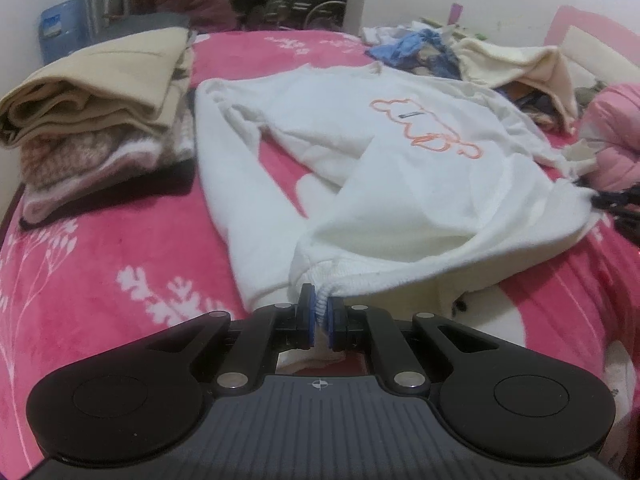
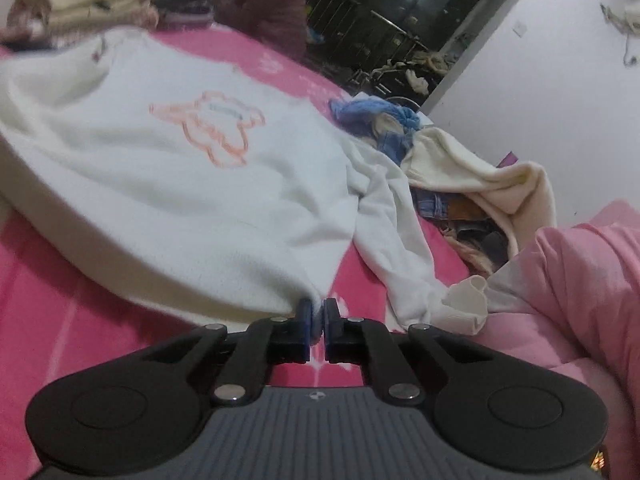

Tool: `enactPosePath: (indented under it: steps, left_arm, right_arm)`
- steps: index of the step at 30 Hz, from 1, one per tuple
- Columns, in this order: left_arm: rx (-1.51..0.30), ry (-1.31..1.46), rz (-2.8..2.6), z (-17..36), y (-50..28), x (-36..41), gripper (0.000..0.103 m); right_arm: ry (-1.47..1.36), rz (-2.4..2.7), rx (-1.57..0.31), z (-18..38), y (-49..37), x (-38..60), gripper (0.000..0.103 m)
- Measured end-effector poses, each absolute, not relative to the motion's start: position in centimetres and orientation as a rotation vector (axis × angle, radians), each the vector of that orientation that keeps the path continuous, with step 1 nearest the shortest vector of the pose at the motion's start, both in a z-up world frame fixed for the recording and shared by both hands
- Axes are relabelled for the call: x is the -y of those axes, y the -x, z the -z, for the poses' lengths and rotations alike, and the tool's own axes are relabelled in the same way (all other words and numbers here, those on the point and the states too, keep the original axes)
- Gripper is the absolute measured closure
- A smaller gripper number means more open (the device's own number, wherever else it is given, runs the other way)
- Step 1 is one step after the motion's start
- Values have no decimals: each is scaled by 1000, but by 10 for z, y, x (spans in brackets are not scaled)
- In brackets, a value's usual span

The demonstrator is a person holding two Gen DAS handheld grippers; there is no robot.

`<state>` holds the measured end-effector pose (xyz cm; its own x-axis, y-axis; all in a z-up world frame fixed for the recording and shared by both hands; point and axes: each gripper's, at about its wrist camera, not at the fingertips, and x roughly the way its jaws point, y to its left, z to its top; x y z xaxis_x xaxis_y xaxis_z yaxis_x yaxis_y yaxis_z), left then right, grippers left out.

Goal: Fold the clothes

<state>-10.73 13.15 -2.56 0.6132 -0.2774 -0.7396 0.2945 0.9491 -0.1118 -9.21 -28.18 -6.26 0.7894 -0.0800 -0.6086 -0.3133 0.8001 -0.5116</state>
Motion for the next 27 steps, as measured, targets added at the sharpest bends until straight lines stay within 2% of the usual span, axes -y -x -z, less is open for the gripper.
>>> enactPosePath:
  steps: [9, 12, 15, 18, 19, 21, 24, 27]
  left_arm:
    - [-864, 38, 339, 26, 105, -137, 99]
    - [-869, 51, 338, 25, 103, -138, 99]
    - [-863, 50, 337, 24, 102, -138, 99]
    - [-863, 52, 333, 25, 102, -137, 99]
    - [-863, 51, 332, 26, 102, -137, 99]
    - [-862, 42, 341, 23, 102, -135, 99]
    - [-835, 39, 369, 7, 93, -136, 99]
    - [-735, 67, 415, -42, 62, -145, 99]
  right_arm:
    - [463, -134, -776, 91, 93, 287, 94]
    - [353, -118, -776, 91, 93, 297, 91]
    - [292, -103, -769, 90, 95, 305, 82]
    - [329, -51, -746, 92, 98, 306, 85]
    - [330, -44, -739, 90, 98, 306, 94]
    - [320, -34, -733, 84, 97, 305, 99]
    - [253, -41, -747, 59, 83, 310, 100]
    - [185, -58, -682, -4, 48, 324, 100]
